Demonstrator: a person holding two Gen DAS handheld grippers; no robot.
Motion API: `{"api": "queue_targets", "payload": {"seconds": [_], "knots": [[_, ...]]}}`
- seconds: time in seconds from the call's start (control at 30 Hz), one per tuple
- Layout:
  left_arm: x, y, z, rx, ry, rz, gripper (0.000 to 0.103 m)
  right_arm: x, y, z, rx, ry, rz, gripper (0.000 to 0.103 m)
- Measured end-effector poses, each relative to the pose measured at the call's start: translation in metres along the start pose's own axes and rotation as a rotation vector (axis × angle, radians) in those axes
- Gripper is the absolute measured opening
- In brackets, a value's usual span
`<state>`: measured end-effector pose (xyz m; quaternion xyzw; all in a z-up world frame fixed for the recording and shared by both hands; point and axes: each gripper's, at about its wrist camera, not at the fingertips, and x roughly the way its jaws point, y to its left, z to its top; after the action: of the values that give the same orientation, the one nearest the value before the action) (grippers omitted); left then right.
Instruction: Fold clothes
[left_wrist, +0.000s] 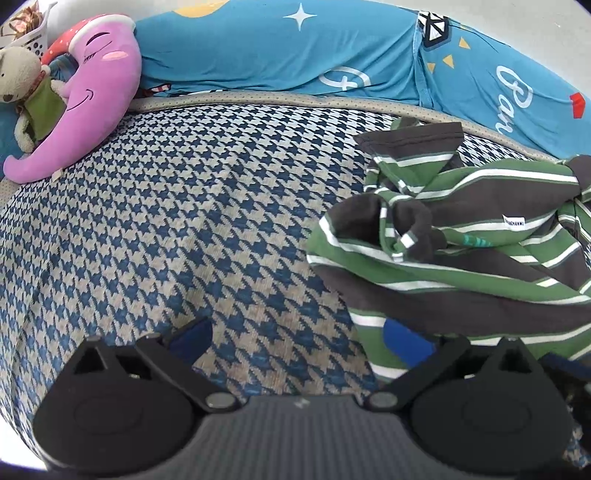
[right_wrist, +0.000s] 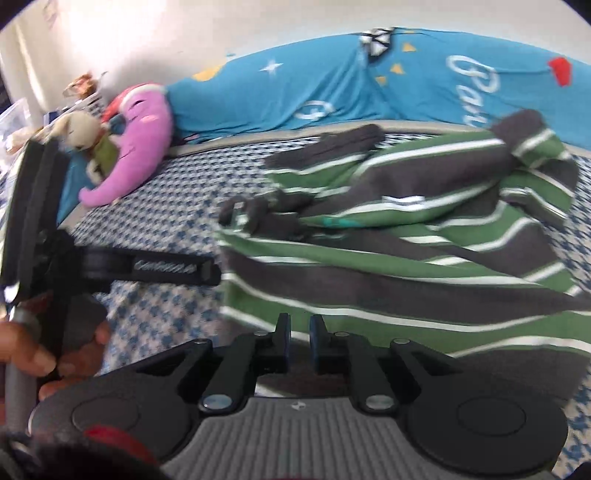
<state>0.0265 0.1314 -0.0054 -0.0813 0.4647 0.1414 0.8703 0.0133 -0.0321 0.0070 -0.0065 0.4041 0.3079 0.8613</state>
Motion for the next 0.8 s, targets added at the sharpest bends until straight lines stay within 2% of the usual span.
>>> {"api": "queue_targets", "payload": {"seconds": [0.13, 0.17, 0.23, 0.37, 0.53, 0.7, 0.77, 0.8], "knots": [[-0.004, 0.011, 0.006, -0.038, -0.009, -0.007, 0.103, 0.005, 0.019, -0.003, -0.067, 0.0, 0.037, 0.021], [-0.005, 0.014, 0.007, -0.048, -0.011, -0.004, 0.103, 0.007, 0.023, -0.004, -0.083, 0.0, 0.04, 0.021], [-0.006, 0.021, 0.009, -0.067, -0.014, 0.001, 0.103, 0.011, 0.031, -0.006, -0.112, 0.003, 0.044, 0.03], [-0.007, 0.032, 0.013, -0.097, -0.018, 0.005, 0.103, 0.023, 0.043, -0.009, -0.154, 0.017, 0.047, 0.035], [-0.006, 0.038, 0.013, -0.106, -0.016, 0.006, 0.103, 0.039, 0.056, -0.014, -0.233, 0.02, -0.009, 0.039], [-0.007, 0.039, 0.013, -0.112, -0.02, 0.003, 0.103, 0.055, 0.061, -0.017, -0.276, 0.038, -0.073, 0.037], [-0.008, 0.04, 0.014, -0.116, -0.023, 0.002, 0.103, 0.057, 0.058, -0.017, -0.261, 0.045, -0.068, 0.025], [-0.009, 0.041, 0.015, -0.119, -0.025, 0.004, 0.103, 0.056, 0.057, -0.016, -0.251, 0.043, -0.057, 0.015]]}}
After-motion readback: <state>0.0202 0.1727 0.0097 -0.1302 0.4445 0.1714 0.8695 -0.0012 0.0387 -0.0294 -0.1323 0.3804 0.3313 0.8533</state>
